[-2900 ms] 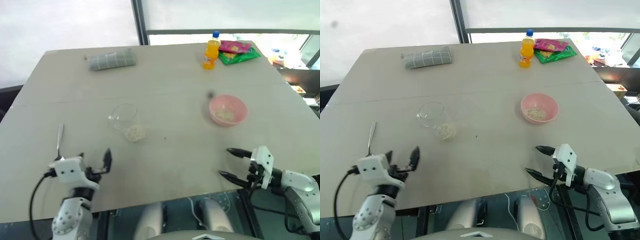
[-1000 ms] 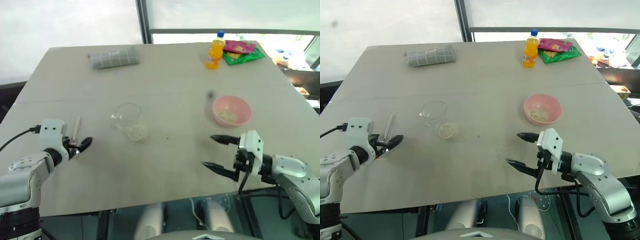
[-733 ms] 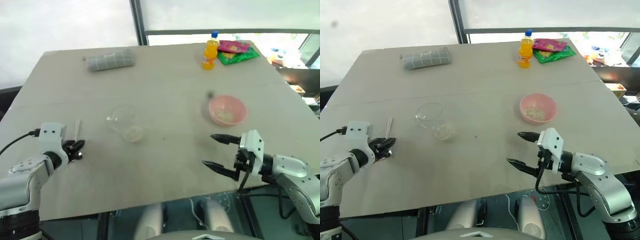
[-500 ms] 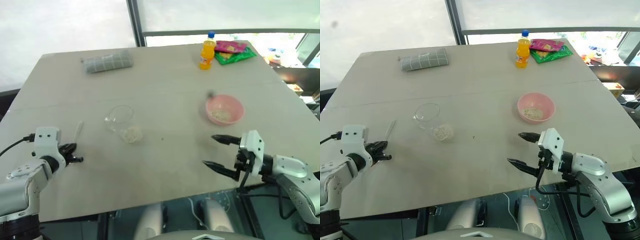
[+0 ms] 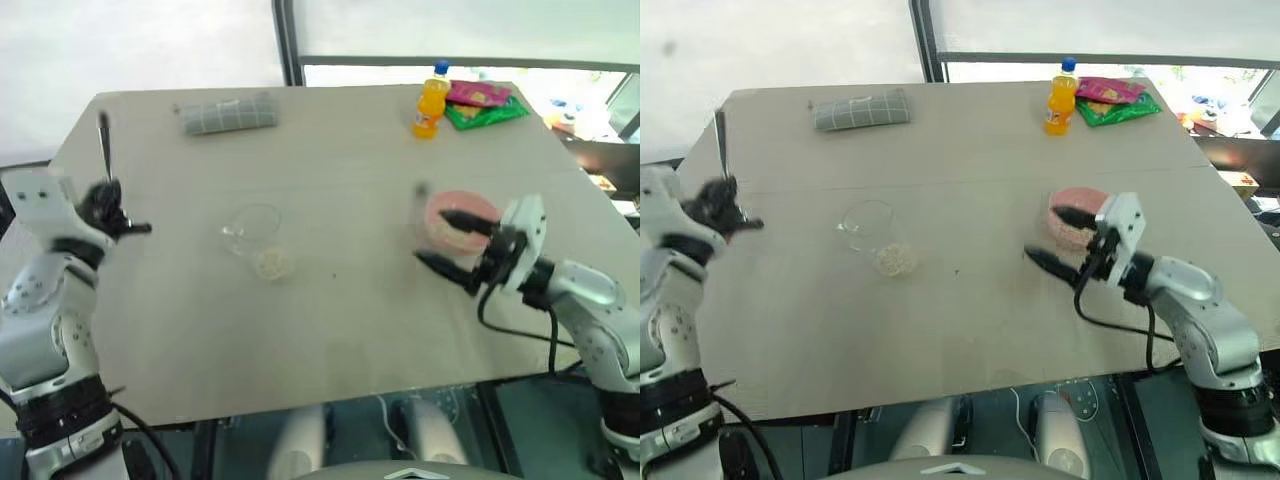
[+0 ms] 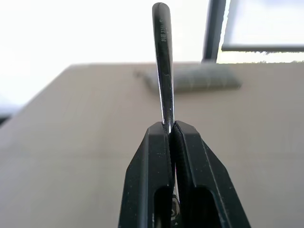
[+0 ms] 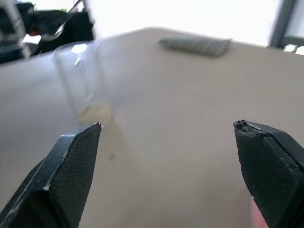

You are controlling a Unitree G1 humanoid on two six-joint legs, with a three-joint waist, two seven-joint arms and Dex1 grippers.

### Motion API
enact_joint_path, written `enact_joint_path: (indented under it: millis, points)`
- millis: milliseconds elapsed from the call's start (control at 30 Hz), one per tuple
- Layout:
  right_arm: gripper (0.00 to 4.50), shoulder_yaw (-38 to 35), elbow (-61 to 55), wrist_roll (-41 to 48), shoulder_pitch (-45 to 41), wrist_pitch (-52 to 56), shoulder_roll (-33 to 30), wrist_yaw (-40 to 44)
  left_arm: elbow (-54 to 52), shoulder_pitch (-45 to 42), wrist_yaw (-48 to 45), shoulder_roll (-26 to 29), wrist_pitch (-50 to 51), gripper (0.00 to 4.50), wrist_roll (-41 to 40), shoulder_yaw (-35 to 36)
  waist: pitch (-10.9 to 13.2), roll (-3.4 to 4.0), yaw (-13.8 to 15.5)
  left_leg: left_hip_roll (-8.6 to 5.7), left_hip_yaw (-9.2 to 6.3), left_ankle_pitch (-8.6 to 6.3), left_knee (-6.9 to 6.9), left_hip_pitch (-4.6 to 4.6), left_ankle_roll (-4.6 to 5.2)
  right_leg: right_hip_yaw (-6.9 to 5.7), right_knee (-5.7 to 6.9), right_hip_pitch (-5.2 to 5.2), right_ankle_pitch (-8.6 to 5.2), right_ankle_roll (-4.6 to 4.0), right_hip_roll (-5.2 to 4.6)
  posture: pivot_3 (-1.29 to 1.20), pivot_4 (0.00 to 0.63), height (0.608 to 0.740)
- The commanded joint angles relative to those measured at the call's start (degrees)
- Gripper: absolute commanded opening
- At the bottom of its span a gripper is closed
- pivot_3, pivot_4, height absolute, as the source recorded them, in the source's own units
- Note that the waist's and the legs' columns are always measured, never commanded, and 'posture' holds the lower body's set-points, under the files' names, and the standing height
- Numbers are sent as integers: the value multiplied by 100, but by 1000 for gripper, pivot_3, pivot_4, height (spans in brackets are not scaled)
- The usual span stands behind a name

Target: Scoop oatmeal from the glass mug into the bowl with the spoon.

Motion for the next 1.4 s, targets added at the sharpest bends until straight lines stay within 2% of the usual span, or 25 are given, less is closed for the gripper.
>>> enact_joint_path:
  millis: [33, 167, 267, 333, 533, 667, 867, 933, 1033, 1100, 1133, 1167, 1233, 1267, 1300, 1333, 1400]
  points:
    - [4500, -473, -163, 848, -668, 550, 343, -883, -613, -600, -329, 254, -92, 59, -416, -203, 7, -4, -4, 0, -1, 0, 0, -3, 0, -1, 1, -2, 2, 4, 1, 0, 150, 740]
    - [4500, -677, -87, 1539, -1490, 1043, 787, -1867, -977, -1308, -900, 410, 135, 59, -828, -950, 13, -2, -4, -1, -12, 7, 0, -16, -11, -15, 2, -7, 11, 20, 8, 0, 150, 740]
    - [4500, -713, 194, 2093, -2228, 1459, 1170, -2720, -1102, -1640, -1389, 522, 45, 59, -615, -1844, 20, 9, -16, -12, -10, 9, -1, -14, -13, -12, 5, -7, 12, 22, 10, 0, 150, 740]
    - [4500, -694, 327, 2347, -2596, 1555, 1382, -3004, -1147, -1773, -1675, 527, 19, 59, -577, -2272, 26, 18, -30, -31, -10, 7, -2, -12, -6, -11, 7, -7, 12, 23, 14, 0, 150, 740]
    - [4500, -167, 403, 2179, -3103, 1606, 1671, -2972, -1078, -2026, -2480, 561, -30, 59, -489, -3114, 34, 26, -94, -27, -13, 7, -2, -29, -4, -17, 12, -22, 12, 25, 32, 0, 150, 740]
    - [4500, -1, 478, 2119, -3133, 1626, 1811, -3044, -993, -2161, -2655, 501, -112, 59, -387, -3264, 36, 28, -135, -26, -19, 10, 7, -72, -7, -22, 18, -60, 16, 31, 32, 0, 150, 740]
    - [4500, 34, 518, 2149, -3175, 1677, 1886, -3105, -892, -2231, -2838, 469, -204, 59, -215, -3386, 37, 29, -155, -27, -22, 10, 9, -73, -7, -19, 18, -61, 17, 33, 32, 0, 150, 740]
    - [3977, 21, 514, 2156, -3178, 1693, 1876, -3124, -883, -2229, -2857, 434, -186, 0, -197, -3385, 37, 29, -154, -27, -23, 10, 9, -73, -6, -20, 18, -61, 17, 33, 32, 0, 150, 740]
    - [2766, -13, 502, 2183, -3167, 1709, 1871, -3143, -889, -2199, -2896, 427, -174, 0, -139, -3399, 37, 29, -154, -27, -24, 10, 9, -73, -6, -20, 20, -61, 17, 33, 32, 0, 150, 740]
    - [1763, -25, 475, 2199, -3154, 1731, 1846, -3147, -875, -2182, -2918, 471, -213, 0, -29, -3425, 37, 29, -155, -27, -24, 10, 10, -72, -6, -20, 21, -61, 17, 33, 32, 0, 150, 740]
    - [1593, -30, 463, 2186, -3142, 1739, 1815, -3137, -867, -2169, -2944, 497, -213, 0, -8, -3421, 37, 29, -155, -27, -24, 10, 10, -72, -6, -20, 21, -61, 17, 33, 32, 0, 150, 740]
    - [994, -42, 467, 2178, -3132, 1744, 1784, -3123, -872, -2151, -2976, 515, -209, 0, 8, -3406, 37, 29, -155, -27, -24, 10, 10, -72, -6, -20, 21, -61, 17, 33, 32, 0, 150, 740]
    - [328, -56, 485, 2156, -3125, 1750, 1722, -3085, -899, -2129, -2986, 502, -154, 0, -27, -3337, 39, 32, -155, -27, -24, 10, 10, -72, -6, -20, 21, -61, 17, 33, 32, 0, 150, 740]
    - [54, -65, 503, 2166, -3132, 1751, 1697, -3074, -914, -2125, -2963, 491, -142, 0, -23, -3306, 39, 32, -158, -27, -25, 10, 10, -72, -6, -19, 22, -61, 17, 33, 32, 0, 150, 740]
    - [0, -85, 532, 2187, -3151, 1760, 1679, -3080, -930, -2123, -2924, 474, -132, 546, -18, -3275, 39, 33, -156, -27, -27, 10, 10, -72, -6, -19, 22, -61, 17, 33, 33, 0, 150, 740]
    - [0, -102, 561, 2209, -3171, 1765, 1667, -3093, -946, -2119, -2893, 461, -125, 688, -16, -3249, 40, 34, -155, -27, -27, 10, 11, -71, -6, -18, 23, -61, 17, 33, 32, 0, 150, 740]
    - [0, -186, 650, 2288, -3234, 1761, 1673, -3164, -1017, -2106, -2782, 426, -98, 1400, -14, -3186, 41, 34, -154, -27, -26, 10, 16, -72, -6, -19, 26, -61, 17, 33, 32, 0, 150, 740]
